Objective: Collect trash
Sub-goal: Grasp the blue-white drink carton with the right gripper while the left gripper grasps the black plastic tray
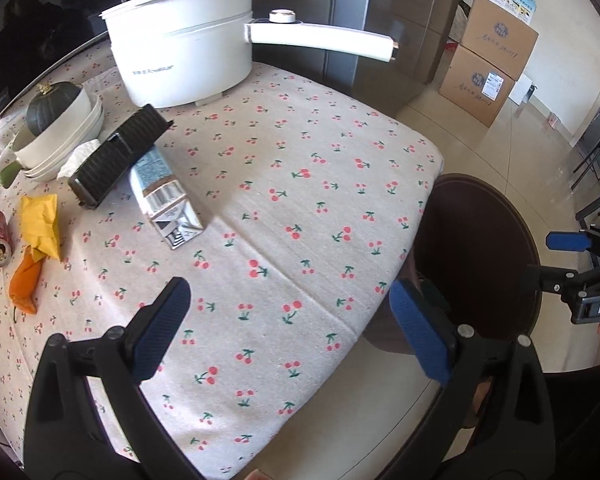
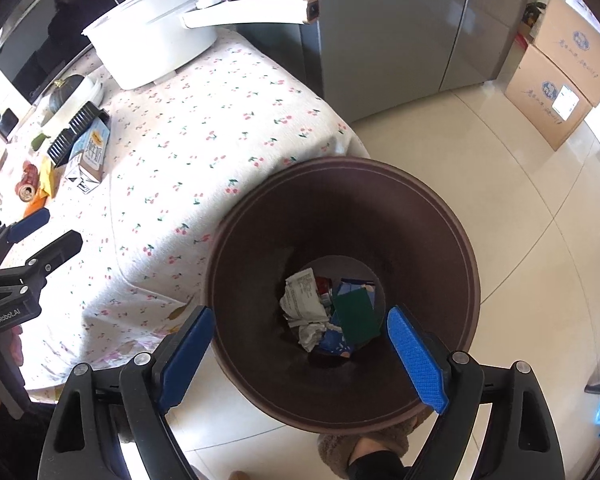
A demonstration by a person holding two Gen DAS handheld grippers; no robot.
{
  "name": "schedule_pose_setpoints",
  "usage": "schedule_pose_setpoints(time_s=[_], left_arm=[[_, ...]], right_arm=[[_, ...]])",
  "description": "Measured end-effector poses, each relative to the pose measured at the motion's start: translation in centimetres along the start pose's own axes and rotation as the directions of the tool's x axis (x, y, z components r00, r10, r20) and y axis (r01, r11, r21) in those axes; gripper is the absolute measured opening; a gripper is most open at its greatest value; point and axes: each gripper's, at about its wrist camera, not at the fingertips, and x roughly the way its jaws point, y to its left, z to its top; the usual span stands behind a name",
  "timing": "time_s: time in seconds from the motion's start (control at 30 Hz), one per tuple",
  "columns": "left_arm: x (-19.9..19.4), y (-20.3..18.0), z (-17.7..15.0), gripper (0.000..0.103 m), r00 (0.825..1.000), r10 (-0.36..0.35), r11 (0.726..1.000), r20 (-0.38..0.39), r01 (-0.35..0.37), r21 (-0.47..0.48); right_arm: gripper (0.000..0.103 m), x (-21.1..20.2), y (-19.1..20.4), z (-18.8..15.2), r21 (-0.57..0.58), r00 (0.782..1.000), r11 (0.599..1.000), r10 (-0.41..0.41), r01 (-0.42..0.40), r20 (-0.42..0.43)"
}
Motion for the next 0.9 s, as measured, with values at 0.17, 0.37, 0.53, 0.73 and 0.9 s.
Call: schedule_pose_setpoints(time_s=[0.17,0.37,0.53,0.73,0.9], left_arm=[[-1.4,5.0,-0.3,0.099,0.999,0.046,0.996,0.014,-0.045,-0.082],[-2.7,11.6,-1.1,0.099,0.995,0.101,0.975,0.009,-0.097,-0.201],[-3.9,16.0,-1.9,0.099,0.989,0.146,0.952,0.022,-0.135,-0.274],[-4.3,19.9,-3.6,0.099,0.985,0.175,0.930,-0.007,-0.167,-0.326],[-5.1,22.4,-4.9,0.099,0.985,0.173,0.911,-0.008,-0.164,-0.379]], right_arm=[[0.091,-0.5,3.6,1.9,-0.058,1.000,0.998,0.016,-0.015,0.016],[0.092,-0.4,8.9,4.3,-0.117,0.998,0.992,0.051,-0.047,0.031],[0.092,0.7,13.8,6.1,-0.158,0.996,0.984,0.088,-0.082,0.027],[0.092,3.4,20.0,8.3,-0.208,0.991,0.970,0.130,-0.123,0.019],[0.092,6.8,24.4,10.7,-0.235,0.987,0.961,0.159,-0.147,0.034]])
